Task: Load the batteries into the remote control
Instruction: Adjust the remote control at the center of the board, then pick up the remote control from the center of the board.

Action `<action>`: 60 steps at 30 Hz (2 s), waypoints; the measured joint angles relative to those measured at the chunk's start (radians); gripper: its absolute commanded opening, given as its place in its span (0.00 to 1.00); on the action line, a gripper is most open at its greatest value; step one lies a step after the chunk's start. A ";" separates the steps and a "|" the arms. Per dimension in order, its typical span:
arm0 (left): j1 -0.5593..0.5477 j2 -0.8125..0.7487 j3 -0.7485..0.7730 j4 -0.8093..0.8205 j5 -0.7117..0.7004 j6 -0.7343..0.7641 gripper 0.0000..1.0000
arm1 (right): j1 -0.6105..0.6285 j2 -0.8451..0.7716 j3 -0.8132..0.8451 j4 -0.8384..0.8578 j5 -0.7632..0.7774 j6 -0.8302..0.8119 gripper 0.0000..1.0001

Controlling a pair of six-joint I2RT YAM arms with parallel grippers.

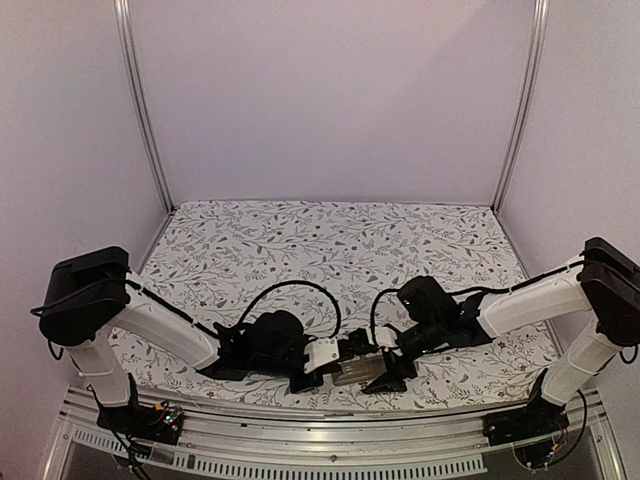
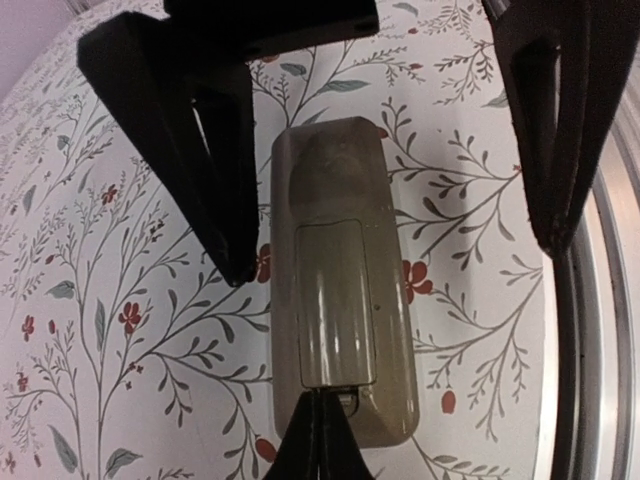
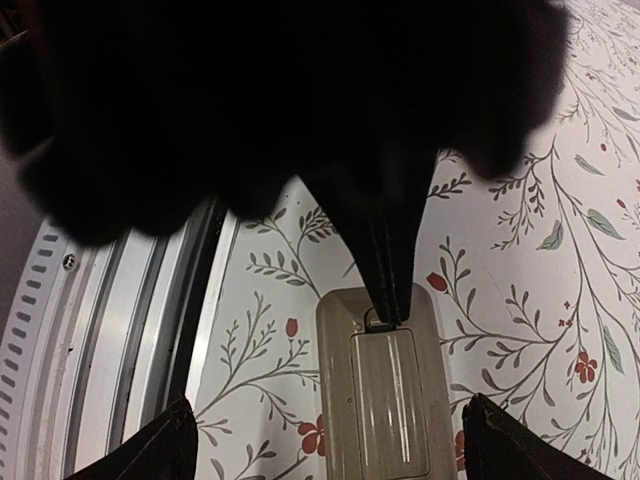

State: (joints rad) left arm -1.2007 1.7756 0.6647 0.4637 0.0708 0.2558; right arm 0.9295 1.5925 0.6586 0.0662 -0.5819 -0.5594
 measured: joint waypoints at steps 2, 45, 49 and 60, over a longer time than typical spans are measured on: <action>0.002 0.000 -0.004 0.010 -0.005 -0.013 0.00 | 0.003 0.000 -0.010 0.031 0.005 0.045 0.91; -0.076 0.014 0.322 -0.337 -0.072 -0.260 0.98 | -0.101 -0.336 0.113 -0.161 0.642 0.871 0.93; -0.089 0.156 0.456 -0.489 -0.148 -0.273 0.97 | -0.100 -0.401 0.063 -0.180 0.668 0.918 0.93; -0.102 0.220 0.506 -0.596 -0.212 -0.324 0.65 | -0.100 -0.541 -0.046 -0.178 0.682 0.979 0.92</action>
State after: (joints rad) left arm -1.3029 1.9961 1.1709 -0.1326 -0.1417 -0.0685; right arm 0.8291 1.0515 0.6125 -0.1120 0.1001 0.4194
